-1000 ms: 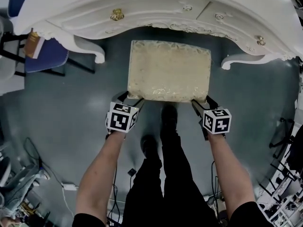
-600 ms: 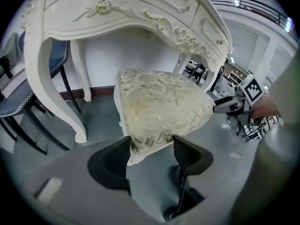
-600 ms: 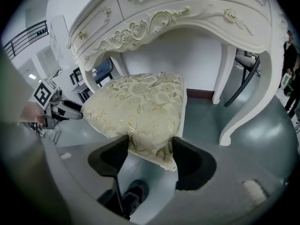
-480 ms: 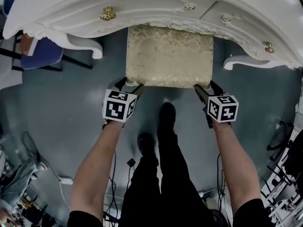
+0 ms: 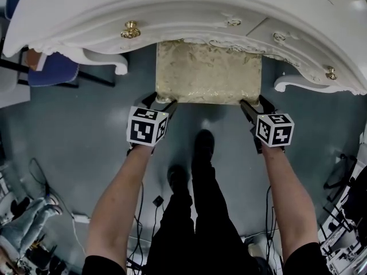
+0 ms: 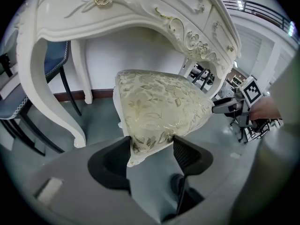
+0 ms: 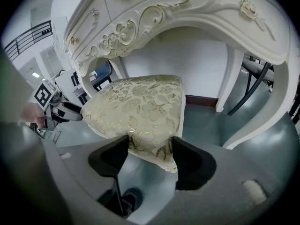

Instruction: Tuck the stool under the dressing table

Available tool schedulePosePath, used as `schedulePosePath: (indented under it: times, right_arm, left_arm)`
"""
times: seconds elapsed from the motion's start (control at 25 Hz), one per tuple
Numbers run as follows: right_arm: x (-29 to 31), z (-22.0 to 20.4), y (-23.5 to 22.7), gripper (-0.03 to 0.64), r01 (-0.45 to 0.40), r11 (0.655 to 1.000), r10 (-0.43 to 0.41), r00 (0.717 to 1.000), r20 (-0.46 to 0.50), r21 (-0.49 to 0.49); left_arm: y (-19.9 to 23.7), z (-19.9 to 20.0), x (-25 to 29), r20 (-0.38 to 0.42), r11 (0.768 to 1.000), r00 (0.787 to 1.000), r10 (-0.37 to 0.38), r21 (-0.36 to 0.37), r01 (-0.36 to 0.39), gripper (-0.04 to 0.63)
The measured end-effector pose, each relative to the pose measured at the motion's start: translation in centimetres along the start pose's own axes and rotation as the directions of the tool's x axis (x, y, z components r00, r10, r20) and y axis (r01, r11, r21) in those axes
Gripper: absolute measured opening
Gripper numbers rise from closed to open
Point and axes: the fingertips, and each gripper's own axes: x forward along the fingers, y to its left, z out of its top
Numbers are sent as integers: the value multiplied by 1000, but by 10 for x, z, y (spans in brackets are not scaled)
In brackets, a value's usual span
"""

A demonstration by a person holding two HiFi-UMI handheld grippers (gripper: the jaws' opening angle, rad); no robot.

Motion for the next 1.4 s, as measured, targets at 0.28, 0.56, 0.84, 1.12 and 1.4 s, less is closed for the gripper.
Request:
schedulePosePath:
  times: [0.28,0.56,0.84,1.12,1.4]
  right_arm:
    - [15,28,-7,298,-4,1000,4,1000,25,-1]
    - [27,47,-9,299,4,1000,-4,999,45,6]
    - [36,68,-21,301,-10,1000,12,995,94,-19]
    - [39,86,-24,301,-2,1000,4,992,124,-18]
    - [25,59,-25,3,37,999,-34,992,119,-22]
  left_arm:
    - [19,28,11,47,1000,999,14,6,-14,310]
    - [33,50,18,58,999,998,34,19,-35,305]
    - [38,65,27,69,1000,997,31,1,-31,310]
    - [47,81,25,122,996,990,76,-56,-69,291]
    - [41,54,20,152,985,983,100,-157,-76,124]
